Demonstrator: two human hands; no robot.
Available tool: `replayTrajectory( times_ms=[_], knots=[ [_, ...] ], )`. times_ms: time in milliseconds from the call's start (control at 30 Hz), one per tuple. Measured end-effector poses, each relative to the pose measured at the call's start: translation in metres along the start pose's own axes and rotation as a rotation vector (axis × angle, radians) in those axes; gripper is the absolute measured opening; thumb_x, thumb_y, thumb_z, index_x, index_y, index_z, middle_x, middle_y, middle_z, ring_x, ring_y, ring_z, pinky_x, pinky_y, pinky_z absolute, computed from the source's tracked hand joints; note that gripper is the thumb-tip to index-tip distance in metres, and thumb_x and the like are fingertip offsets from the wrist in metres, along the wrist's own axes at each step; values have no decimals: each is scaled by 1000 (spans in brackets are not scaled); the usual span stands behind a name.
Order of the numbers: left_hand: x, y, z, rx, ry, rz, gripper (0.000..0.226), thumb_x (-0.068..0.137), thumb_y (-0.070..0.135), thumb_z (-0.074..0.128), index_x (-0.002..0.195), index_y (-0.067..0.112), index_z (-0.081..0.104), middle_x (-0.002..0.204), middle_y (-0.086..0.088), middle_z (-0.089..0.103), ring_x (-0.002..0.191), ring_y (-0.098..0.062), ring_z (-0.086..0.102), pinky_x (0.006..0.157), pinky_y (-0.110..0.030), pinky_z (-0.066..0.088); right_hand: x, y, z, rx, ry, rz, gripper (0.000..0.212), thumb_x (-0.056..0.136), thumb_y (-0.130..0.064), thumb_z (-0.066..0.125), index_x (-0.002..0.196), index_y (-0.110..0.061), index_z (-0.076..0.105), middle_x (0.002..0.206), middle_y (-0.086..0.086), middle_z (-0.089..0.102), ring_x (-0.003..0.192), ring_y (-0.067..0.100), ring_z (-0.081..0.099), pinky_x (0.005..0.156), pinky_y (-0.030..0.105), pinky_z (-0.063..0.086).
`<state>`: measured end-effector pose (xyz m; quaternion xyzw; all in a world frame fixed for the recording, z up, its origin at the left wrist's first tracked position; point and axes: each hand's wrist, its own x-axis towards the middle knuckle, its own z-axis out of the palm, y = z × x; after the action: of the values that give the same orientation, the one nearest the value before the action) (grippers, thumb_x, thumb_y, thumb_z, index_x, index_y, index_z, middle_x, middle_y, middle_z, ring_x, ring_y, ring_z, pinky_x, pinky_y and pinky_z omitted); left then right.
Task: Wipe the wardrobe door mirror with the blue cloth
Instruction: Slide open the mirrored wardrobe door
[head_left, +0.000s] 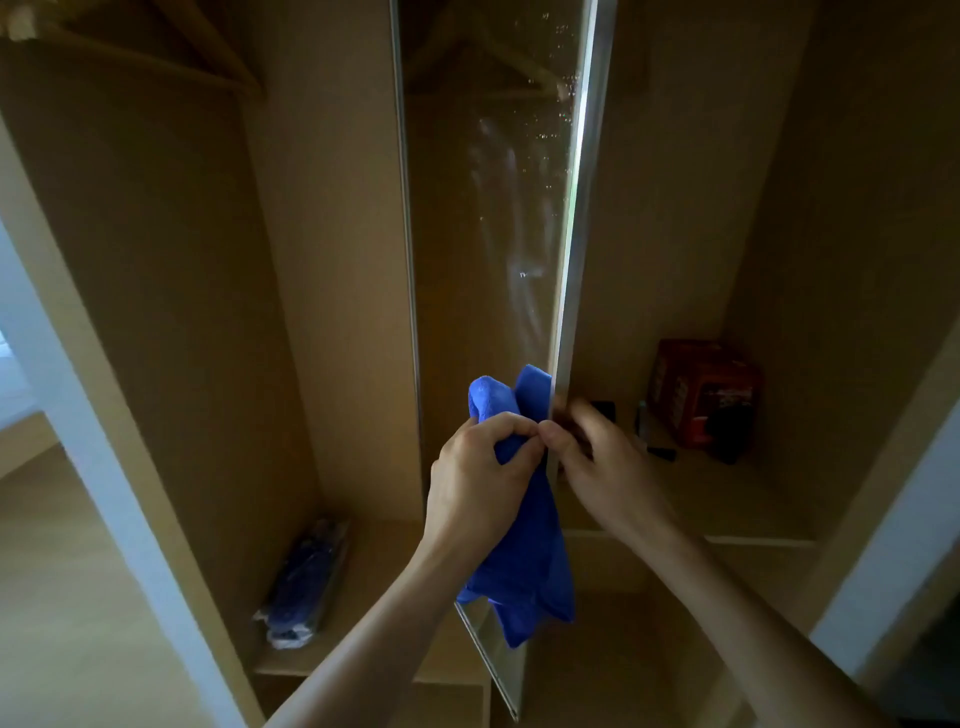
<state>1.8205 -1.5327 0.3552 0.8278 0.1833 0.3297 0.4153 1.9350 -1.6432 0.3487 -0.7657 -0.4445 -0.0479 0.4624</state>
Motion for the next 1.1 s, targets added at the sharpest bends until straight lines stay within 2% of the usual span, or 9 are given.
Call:
replayTrajectory(
  times_ms=[100,200,333,533,667,767,900,967,1100],
  knots=[
    [4,6,13,-20,7,20,12,97,38,65,105,42,74,98,19,65,92,1,61,76,-16,50,1,8,-7,-59,54,29,20,103,-51,42,90,-38,51,85,-27,62,72,-11,60,57,5,42],
    [10,10,22,-16,17,44,16,97,35,67,108,43,75,98,21,66,92,8,59,71,-5,43,5,18,-13,-136,82,85,25,104,-49,41,82,-39,44,73,-16,61,67,-2,58,52,18,40],
    [20,12,35,-56,7,48,22,98,29,66,116,40,74,110,12,67,86,11,58,70,1,40,14,30,-20,-153,74,125,25,106,-46,38,88,-32,49,68,-9,55,60,1,54,50,21,31],
    [35,13,50,-17,-50,18,34,98,32,64,130,45,65,117,8,66,101,-10,63,87,-26,52,30,45,-29,-116,89,182,27,108,-42,37,83,-35,46,76,-10,57,72,12,58,54,27,34],
    [43,11,54,-5,-54,3,40,97,33,63,134,47,60,119,8,69,102,-12,64,84,-30,54,41,54,-33,-129,115,197,29,108,-42,37,80,-38,44,74,-11,55,69,5,54,53,25,31],
    [47,8,51,-40,-47,-9,41,97,27,61,134,46,58,120,8,69,105,-13,65,86,-31,54,50,61,-33,-137,122,227,31,108,-44,35,80,-34,46,73,-7,57,70,14,57,54,30,32],
    [43,-10,27,-83,-28,-24,41,98,20,56,123,52,63,99,18,71,88,2,64,67,-13,50,59,67,-32,-136,114,277,31,107,-46,32,94,-27,52,81,-11,57,73,9,55,61,33,40],
    [39,-24,6,-81,21,-75,40,98,20,56,111,56,67,86,16,71,82,-3,65,65,-23,55,62,67,-32,-127,122,276,33,108,-44,32,103,-22,56,84,-11,55,75,11,54,67,34,41],
    [36,-43,-37,-70,139,-199,34,98,23,57,98,53,73,84,17,73,75,-8,69,74,-44,61,71,68,-30,-134,140,286,37,109,-41,30,112,-17,58,97,-4,58,87,19,54,73,36,39]
  ],
)
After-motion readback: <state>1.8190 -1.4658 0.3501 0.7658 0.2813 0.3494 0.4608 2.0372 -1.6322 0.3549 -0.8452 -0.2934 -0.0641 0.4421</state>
